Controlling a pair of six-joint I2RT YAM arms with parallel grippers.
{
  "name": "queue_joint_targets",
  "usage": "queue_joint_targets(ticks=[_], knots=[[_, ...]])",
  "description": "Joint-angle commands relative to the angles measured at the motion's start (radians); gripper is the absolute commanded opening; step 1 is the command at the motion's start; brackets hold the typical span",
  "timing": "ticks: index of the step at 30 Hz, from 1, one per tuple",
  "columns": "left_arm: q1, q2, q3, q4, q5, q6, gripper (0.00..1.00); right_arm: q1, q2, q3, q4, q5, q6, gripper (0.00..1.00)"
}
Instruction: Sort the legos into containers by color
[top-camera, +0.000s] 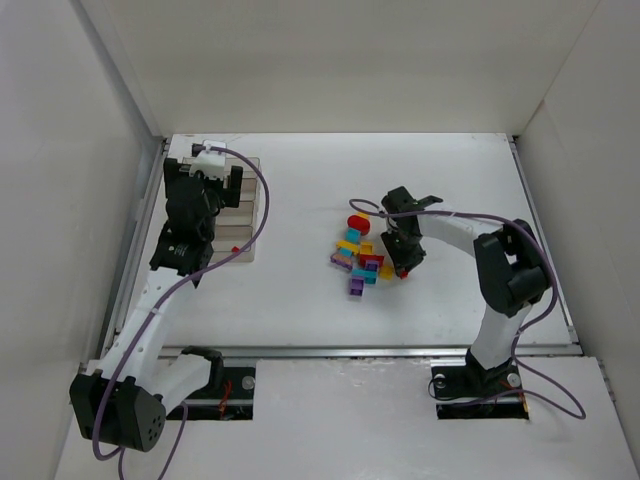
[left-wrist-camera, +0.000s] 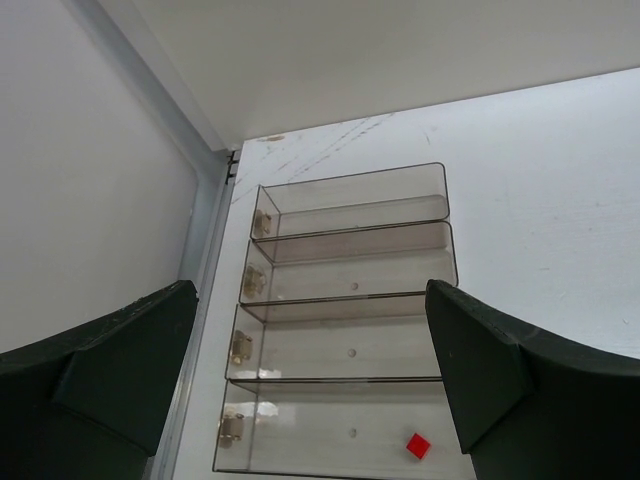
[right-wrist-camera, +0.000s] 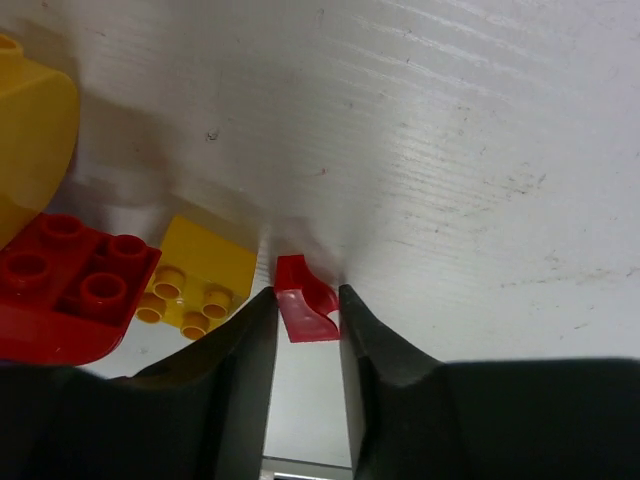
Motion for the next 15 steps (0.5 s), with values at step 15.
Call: queue_joint_targets(ticks=[15], knots=[[0.005, -0.020, 0.016, 0.050, -0.025, 0.027, 0.96, -0.004, -0.026, 0.008, -0.017, -0.011, 0.001, 0.40]])
